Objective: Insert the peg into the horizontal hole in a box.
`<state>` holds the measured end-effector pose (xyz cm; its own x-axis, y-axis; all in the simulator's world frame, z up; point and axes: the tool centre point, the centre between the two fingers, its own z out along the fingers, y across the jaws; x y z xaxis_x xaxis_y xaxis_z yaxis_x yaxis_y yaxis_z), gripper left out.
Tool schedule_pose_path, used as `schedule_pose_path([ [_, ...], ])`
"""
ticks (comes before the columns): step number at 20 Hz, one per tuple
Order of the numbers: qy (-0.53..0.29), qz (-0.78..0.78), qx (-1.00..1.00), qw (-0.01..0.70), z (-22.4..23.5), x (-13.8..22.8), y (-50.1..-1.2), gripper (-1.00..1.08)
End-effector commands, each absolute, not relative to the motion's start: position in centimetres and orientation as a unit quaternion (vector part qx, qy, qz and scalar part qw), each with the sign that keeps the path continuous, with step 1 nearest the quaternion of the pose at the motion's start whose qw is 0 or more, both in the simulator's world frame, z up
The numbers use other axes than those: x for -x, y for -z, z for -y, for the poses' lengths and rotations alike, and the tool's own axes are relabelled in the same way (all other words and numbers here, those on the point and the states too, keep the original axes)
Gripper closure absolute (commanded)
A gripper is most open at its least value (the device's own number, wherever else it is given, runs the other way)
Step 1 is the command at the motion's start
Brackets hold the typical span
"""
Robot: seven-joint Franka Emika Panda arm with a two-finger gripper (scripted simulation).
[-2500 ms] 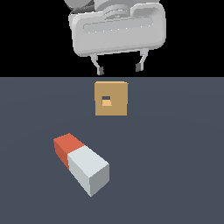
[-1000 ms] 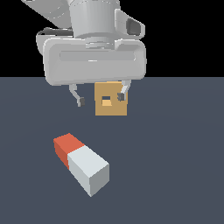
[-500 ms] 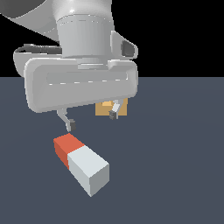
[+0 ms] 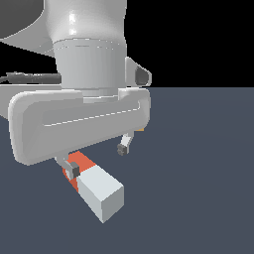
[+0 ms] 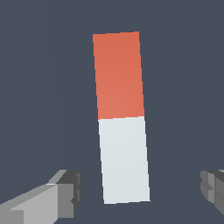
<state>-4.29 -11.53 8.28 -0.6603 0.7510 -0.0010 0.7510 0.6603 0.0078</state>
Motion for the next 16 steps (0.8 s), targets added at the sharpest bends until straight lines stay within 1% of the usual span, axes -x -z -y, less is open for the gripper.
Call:
schedule_pose_path([
  [1,-0.002,-0.917,-0.398,0.001,12.0,4.3,-7.8,-0.92],
  [12,0.0,-0.924,-0.383,0.0,12.7,4.3,-7.1,-0.92],
  [16,0.0,-0.924,-0.383,0.0,12.7,4.4,-6.0,-0.92],
])
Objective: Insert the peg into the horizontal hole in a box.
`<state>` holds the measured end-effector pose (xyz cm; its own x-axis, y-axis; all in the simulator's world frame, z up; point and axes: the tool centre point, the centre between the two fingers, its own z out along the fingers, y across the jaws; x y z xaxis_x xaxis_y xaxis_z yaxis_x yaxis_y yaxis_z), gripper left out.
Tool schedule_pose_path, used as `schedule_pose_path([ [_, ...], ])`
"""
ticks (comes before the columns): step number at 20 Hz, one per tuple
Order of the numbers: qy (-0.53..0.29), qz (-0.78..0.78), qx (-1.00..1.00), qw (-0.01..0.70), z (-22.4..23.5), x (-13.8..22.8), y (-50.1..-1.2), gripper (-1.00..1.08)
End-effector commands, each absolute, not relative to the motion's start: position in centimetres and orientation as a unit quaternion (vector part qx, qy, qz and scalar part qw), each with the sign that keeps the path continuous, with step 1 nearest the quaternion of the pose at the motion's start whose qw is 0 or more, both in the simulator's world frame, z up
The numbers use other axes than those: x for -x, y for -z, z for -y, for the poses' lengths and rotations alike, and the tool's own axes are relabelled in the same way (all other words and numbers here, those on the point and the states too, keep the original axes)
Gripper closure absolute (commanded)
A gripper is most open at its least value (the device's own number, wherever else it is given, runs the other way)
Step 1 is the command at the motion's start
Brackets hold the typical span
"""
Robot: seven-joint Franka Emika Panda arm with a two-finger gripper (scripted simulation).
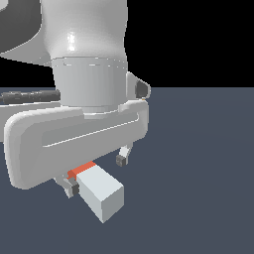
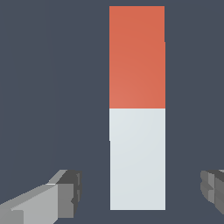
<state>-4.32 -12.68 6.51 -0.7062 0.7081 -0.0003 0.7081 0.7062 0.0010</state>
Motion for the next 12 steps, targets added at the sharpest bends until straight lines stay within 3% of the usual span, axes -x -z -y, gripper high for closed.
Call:
schedule_pose_path([
  [1,0.0,-0.924,-0.383,0.0,12.7,4.4,-5.6,-0.92],
  [12,0.0,-0.924,-0.381,0.0,12.7,4.3,-2.2,-0.92],
])
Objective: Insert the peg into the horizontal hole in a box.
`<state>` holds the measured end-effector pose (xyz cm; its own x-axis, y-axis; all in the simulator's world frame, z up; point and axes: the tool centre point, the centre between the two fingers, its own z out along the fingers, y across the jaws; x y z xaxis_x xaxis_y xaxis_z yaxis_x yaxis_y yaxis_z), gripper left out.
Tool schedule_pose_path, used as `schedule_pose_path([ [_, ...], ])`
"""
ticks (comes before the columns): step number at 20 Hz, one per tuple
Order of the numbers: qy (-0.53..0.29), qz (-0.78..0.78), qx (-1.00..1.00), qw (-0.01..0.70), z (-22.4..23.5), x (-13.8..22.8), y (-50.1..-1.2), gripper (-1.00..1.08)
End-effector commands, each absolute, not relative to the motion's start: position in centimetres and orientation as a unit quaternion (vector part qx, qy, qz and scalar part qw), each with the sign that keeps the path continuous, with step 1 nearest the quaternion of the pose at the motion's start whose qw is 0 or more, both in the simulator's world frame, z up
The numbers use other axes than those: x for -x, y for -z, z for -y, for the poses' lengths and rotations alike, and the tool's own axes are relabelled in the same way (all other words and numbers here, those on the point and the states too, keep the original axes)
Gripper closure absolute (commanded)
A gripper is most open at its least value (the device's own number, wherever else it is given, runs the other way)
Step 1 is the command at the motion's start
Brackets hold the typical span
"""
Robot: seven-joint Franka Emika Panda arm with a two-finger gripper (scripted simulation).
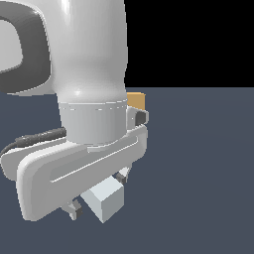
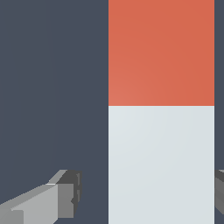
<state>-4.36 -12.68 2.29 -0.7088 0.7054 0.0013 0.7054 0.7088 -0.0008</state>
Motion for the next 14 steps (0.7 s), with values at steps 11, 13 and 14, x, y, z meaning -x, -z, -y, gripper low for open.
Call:
schedule_pose_path([
  [11,0.0,0.924,0.381,0.0,12.63,4.28,-2.22,1.08],
  [13,0.0,0.924,0.382,0.0,12.57,4.3,-2.23,1.08],
  [14,0.0,0.924,0.383,0.0,12.5,4.32,-2.25,1.08],
])
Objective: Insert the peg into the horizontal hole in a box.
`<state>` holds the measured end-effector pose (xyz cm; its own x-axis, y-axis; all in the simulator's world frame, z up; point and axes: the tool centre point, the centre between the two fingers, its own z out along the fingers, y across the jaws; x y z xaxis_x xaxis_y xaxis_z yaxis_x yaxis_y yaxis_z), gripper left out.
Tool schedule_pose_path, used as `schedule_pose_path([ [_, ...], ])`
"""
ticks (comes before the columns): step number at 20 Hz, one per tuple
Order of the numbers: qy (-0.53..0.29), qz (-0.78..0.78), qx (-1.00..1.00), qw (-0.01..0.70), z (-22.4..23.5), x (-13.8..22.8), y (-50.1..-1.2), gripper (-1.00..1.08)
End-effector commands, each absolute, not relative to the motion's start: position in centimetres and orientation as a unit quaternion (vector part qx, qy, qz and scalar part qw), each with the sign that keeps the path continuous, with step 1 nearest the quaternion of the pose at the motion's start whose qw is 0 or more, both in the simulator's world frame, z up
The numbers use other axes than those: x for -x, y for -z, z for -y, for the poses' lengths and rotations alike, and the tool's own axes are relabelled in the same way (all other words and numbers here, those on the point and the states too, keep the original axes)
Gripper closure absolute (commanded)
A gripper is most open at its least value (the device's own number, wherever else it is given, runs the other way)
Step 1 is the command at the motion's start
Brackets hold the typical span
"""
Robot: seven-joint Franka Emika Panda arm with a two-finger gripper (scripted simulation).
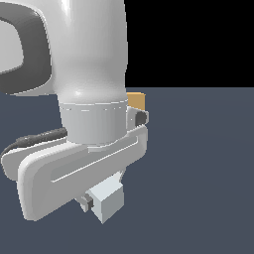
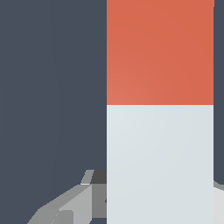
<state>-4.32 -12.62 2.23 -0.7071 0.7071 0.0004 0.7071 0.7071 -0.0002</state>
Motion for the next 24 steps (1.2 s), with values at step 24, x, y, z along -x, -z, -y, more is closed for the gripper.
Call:
schedule_pose_path([
  [24,0.0,0.854,0.52,0.0,2.5,5.5,-4.5,1.08],
])
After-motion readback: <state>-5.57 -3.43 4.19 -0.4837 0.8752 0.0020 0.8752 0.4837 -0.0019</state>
